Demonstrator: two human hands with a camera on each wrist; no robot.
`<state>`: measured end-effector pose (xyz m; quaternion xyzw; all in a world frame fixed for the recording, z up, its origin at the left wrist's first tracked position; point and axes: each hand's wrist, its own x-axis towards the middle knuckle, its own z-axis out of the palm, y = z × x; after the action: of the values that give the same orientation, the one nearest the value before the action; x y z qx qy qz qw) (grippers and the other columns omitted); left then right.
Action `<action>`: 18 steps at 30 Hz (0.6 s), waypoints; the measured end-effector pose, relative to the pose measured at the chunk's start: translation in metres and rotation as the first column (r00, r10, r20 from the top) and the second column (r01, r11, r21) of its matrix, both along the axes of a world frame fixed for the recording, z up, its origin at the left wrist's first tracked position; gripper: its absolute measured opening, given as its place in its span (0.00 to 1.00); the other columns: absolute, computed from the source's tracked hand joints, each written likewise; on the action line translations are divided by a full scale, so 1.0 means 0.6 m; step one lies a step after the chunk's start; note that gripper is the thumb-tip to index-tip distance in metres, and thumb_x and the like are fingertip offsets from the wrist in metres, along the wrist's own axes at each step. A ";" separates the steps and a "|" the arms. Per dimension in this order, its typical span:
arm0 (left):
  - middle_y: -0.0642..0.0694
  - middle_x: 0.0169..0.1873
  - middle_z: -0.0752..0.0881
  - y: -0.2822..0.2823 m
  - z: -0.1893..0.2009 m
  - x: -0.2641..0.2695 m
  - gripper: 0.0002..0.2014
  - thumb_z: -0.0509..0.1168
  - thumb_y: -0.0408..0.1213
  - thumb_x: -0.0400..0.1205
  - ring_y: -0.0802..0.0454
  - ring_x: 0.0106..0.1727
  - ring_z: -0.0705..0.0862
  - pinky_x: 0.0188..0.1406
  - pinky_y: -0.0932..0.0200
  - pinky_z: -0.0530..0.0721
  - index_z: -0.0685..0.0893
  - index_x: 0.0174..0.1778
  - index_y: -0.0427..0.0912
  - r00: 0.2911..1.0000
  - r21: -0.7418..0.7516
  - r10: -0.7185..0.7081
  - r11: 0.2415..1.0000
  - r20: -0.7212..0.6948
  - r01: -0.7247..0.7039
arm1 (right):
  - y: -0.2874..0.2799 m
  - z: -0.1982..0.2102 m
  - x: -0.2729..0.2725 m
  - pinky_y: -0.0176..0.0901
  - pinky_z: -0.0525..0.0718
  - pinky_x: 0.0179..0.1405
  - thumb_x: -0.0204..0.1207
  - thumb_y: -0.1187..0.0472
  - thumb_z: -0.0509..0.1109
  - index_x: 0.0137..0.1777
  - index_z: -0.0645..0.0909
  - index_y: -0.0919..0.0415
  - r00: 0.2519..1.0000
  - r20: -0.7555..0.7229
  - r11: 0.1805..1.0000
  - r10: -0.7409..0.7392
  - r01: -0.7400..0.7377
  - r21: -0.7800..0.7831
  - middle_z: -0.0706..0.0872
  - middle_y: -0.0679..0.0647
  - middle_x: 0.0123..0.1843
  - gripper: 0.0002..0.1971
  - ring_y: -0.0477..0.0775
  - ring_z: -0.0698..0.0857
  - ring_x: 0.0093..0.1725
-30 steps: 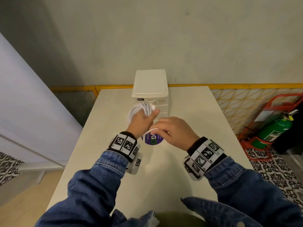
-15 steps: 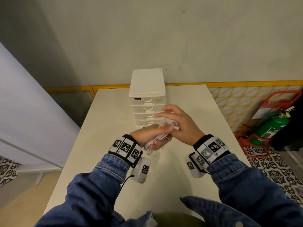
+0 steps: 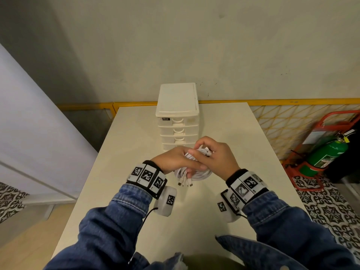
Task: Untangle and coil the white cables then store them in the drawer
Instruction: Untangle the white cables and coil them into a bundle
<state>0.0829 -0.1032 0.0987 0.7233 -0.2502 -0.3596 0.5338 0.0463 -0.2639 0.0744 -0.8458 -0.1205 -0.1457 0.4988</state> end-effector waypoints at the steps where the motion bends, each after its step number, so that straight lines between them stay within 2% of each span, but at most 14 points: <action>1: 0.36 0.28 0.83 0.002 -0.004 0.001 0.02 0.73 0.29 0.75 0.51 0.27 0.83 0.37 0.64 0.82 0.87 0.39 0.39 0.999 -0.013 0.042 0.999 0.014 -0.041 | 0.000 -0.005 -0.002 0.49 0.80 0.31 0.67 0.38 0.70 0.40 0.79 0.50 0.999 0.015 0.999 -0.032 0.031 0.004 0.83 0.54 0.26 0.16 0.51 0.80 0.27; 3: 0.31 0.37 0.85 0.002 -0.012 0.002 0.07 0.75 0.29 0.73 0.47 0.34 0.84 0.43 0.60 0.84 0.89 0.46 0.39 0.995 -0.049 0.094 0.995 0.033 -0.092 | -0.001 -0.014 -0.003 0.48 0.79 0.30 0.68 0.39 0.70 0.40 0.79 0.51 0.996 0.023 0.996 -0.087 0.086 0.032 0.81 0.51 0.25 0.15 0.47 0.78 0.25; 6: 0.31 0.43 0.86 -0.001 -0.025 0.002 0.15 0.75 0.31 0.73 0.42 0.43 0.83 0.49 0.49 0.82 0.85 0.53 0.29 0.982 -0.092 0.184 0.979 0.046 -0.180 | 0.000 -0.020 -0.002 0.44 0.79 0.31 0.69 0.43 0.72 0.39 0.80 0.50 0.985 0.024 0.983 -0.170 0.168 0.079 0.82 0.47 0.26 0.12 0.44 0.79 0.27; 8: 0.34 0.39 0.87 -0.011 -0.035 -0.001 0.19 0.78 0.40 0.70 0.41 0.40 0.83 0.43 0.46 0.79 0.83 0.49 0.32 0.953 -0.119 0.299 0.949 0.054 -0.291 | -0.004 -0.020 0.001 0.44 0.80 0.33 0.71 0.48 0.73 0.37 0.81 0.53 0.970 -0.008 0.959 -0.243 0.241 0.150 0.84 0.47 0.28 0.10 0.45 0.81 0.29; 10: 0.39 0.33 0.87 -0.025 -0.041 -0.008 0.20 0.77 0.47 0.66 0.44 0.34 0.82 0.34 0.52 0.78 0.81 0.44 0.39 0.902 -0.155 0.424 0.899 0.081 -0.409 | -0.009 -0.019 0.008 0.48 0.82 0.35 0.72 0.50 0.73 0.36 0.81 0.57 0.947 -0.052 0.919 -0.317 0.320 0.229 0.84 0.49 0.30 0.11 0.50 0.83 0.31; 12: 0.45 0.29 0.86 -0.041 -0.042 -0.015 0.14 0.77 0.40 0.71 0.52 0.27 0.82 0.28 0.59 0.79 0.81 0.45 0.41 0.850 -0.241 0.521 0.837 0.079 -0.491 | -0.012 -0.015 0.012 0.49 0.82 0.34 0.73 0.50 0.72 0.35 0.80 0.59 0.931 -0.079 0.884 -0.356 0.363 0.295 0.84 0.52 0.29 0.13 0.53 0.82 0.29; 14: 0.47 0.29 0.86 -0.052 -0.038 -0.018 0.12 0.75 0.30 0.73 0.52 0.24 0.80 0.25 0.62 0.81 0.82 0.48 0.45 0.816 -0.335 0.576 0.777 0.037 -0.533 | -0.012 -0.010 0.013 0.44 0.79 0.34 0.74 0.51 0.71 0.35 0.80 0.61 0.928 -0.092 0.866 -0.362 0.371 0.335 0.83 0.52 0.29 0.13 0.49 0.80 0.29; 16: 0.51 0.33 0.88 -0.056 -0.036 -0.016 0.16 0.76 0.28 0.71 0.45 0.29 0.79 0.28 0.60 0.82 0.85 0.49 0.51 0.805 -0.396 0.592 0.748 0.035 -0.532 | -0.011 -0.008 0.011 0.44 0.80 0.35 0.74 0.50 0.71 0.36 0.81 0.58 0.932 -0.104 0.858 -0.347 0.360 0.367 0.84 0.52 0.30 0.12 0.50 0.81 0.31; 18: 0.54 0.37 0.90 -0.056 -0.036 -0.013 0.17 0.77 0.28 0.70 0.42 0.38 0.80 0.37 0.57 0.82 0.88 0.48 0.53 0.799 -0.425 0.599 0.737 0.051 -0.526 | -0.009 -0.009 0.009 0.49 0.82 0.35 0.75 0.49 0.69 0.39 0.82 0.56 0.943 -0.109 0.854 -0.315 0.332 0.400 0.85 0.52 0.32 0.11 0.54 0.83 0.31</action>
<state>0.0753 -0.1369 0.0772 0.6735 -0.1336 -0.0548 0.7249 0.0520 -0.2693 0.0692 -0.7321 0.0666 -0.2328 0.6367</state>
